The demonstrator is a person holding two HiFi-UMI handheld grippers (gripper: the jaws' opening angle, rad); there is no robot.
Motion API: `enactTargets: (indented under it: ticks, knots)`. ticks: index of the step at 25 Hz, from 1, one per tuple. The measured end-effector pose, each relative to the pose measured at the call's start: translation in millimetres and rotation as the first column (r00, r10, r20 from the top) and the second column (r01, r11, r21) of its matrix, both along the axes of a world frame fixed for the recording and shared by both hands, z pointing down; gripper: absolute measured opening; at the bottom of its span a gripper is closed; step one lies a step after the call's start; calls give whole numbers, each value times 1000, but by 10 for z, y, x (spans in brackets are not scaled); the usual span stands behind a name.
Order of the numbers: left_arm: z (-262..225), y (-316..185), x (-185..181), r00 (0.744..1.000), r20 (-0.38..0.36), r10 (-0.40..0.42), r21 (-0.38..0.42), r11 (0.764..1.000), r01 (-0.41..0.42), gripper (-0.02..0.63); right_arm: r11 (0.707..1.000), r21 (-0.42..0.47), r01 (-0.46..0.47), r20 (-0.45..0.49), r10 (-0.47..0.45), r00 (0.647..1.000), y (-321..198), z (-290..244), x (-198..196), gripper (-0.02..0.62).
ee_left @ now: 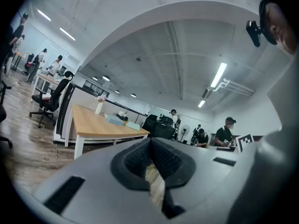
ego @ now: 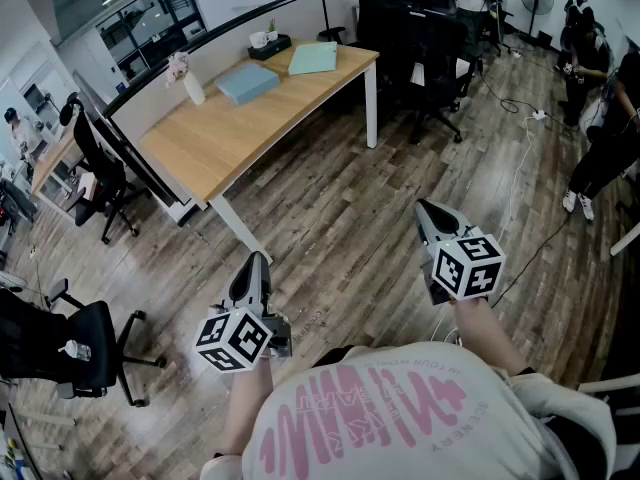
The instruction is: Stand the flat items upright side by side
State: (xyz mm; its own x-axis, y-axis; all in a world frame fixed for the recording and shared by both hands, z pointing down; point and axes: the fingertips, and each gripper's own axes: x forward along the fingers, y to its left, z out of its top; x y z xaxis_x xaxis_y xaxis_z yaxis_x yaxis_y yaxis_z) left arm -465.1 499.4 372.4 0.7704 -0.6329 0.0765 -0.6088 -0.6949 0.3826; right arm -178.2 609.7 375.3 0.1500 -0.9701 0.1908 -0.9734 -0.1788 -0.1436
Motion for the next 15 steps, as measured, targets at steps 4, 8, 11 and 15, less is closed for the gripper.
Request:
enactTargets:
  ticks: [4, 8, 11, 15]
  knots:
    - [20, 5, 17, 1000, -4, 3, -5, 1000, -3, 3, 1000, -9, 2, -7, -2, 1000, -35, 41, 10, -3]
    - [105, -32, -1, 1000, 10, 0, -28, 1000, 1, 3, 1000, -28, 11, 13, -10, 1000, -116, 140, -6, -3]
    - [194, -124, -6, 1000, 23, -7, -49, 999, 8, 3, 999, -44, 17, 30, -16, 999, -225, 224, 4, -3]
    - [317, -373, 55, 999, 37, 0, -76, 997, 3, 3, 997, -68, 31, 82, -25, 996, -446, 362, 17, -3]
